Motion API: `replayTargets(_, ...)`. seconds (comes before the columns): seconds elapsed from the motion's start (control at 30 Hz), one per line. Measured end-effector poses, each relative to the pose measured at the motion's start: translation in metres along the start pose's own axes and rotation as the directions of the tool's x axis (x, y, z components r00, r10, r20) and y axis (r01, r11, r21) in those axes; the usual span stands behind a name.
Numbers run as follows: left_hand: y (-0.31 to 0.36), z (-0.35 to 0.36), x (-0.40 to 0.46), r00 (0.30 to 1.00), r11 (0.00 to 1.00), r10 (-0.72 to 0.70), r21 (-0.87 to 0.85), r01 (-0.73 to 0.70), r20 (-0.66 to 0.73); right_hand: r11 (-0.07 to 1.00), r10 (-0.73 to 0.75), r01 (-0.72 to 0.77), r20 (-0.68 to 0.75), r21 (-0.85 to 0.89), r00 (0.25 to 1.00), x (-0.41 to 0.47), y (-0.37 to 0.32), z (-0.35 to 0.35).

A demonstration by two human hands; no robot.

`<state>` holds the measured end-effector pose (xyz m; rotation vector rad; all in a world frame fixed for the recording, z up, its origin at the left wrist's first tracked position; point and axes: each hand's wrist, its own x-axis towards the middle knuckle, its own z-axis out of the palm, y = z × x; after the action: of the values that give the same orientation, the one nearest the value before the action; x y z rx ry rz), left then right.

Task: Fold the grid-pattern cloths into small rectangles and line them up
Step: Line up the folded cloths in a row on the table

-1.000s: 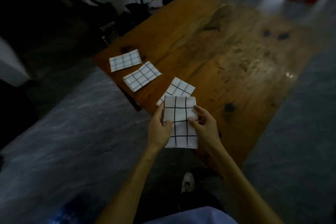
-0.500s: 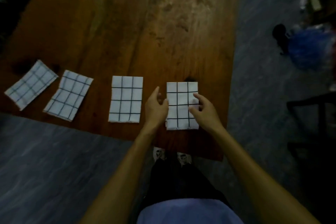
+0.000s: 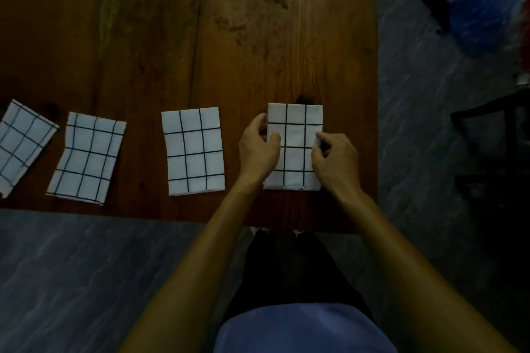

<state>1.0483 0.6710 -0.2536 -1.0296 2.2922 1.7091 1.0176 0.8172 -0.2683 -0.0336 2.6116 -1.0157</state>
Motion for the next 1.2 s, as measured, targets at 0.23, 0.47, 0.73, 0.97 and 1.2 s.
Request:
replayTargets(0.23, -0.011, -0.015, 0.003, 0.999, 0.998, 0.043, 0.037, -0.044, 0.029, 0.996, -0.051, 0.05, -0.003, -0.074, 0.999, -0.008, -0.006, 0.011)
replayTargets(0.47, -0.011, -0.014, 0.003, 0.998, 0.997, 0.062, 0.053, -0.062, 0.012, 0.894, -0.288, 0.288, 0.053, -0.343, 0.956, -0.01, 0.002, 0.014)
replayTargets(0.73, -0.019, -0.011, 0.003, 0.998, 0.994, 0.07, 0.084, -0.07, -0.001, 0.78, -0.244, 0.358, 0.278, -0.513, 0.929, -0.019, 0.023, 0.036)
replayTargets(0.97, -0.024, -0.028, -0.004, 0.945, 0.953, 0.195, 0.278, -0.12, -0.262, 0.811, -0.362, 0.395, 0.16, -0.432, 0.918, -0.021, -0.002, 0.042)
replayTargets(1.2, -0.063, -0.102, 0.002, 0.857, 0.944, 0.05, 0.303, 0.127, -0.513, 0.912, -0.385, 0.408, 0.268, -0.034, 0.883, -0.046, -0.073, 0.098)
